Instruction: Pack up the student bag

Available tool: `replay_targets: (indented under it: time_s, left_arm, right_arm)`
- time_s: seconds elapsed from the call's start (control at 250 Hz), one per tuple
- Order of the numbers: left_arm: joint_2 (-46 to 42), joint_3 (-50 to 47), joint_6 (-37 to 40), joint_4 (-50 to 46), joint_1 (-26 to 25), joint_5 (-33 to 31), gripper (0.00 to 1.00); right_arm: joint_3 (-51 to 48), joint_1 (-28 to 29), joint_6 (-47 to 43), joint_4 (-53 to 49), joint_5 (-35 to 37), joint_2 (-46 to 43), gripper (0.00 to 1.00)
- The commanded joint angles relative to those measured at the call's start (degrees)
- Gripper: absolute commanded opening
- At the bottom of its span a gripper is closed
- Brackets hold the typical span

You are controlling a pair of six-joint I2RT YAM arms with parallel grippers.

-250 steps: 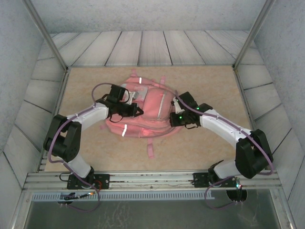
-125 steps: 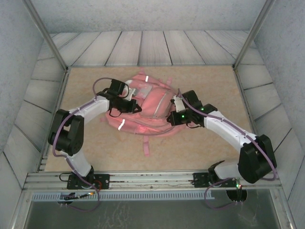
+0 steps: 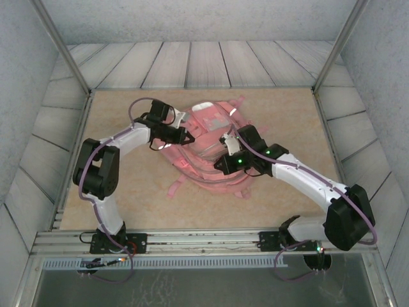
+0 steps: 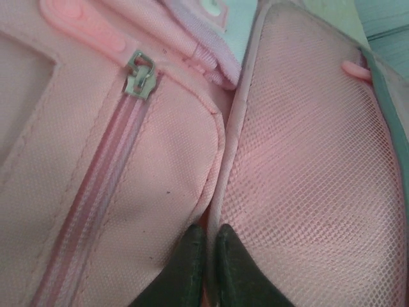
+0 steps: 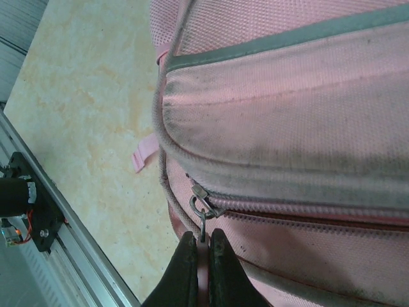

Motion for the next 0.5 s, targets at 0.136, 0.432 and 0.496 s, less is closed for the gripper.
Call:
replay_targets:
  time_s: [0.136,0.432,0.496]
  left_arm:
    - [-10.6,-6.3,5.5,3.2,2.3,-7.1,0.49]
    - [-25.1,-9.9,20.8,-7.3,-3.5,-14.3,0.48]
    - [-27.2,-11.2,27.8,-8.3,-8.3,-20.3,0.50]
  right_arm:
    - [1.1,0.6,2.7,1.6,-1.8,2.6,0.00]
    - [2.7,0.1,4.3,2.2,-1.1,5.6,0.00]
    - [2.8,0.0,4.1,2.4,-1.8,5.7,0.00]
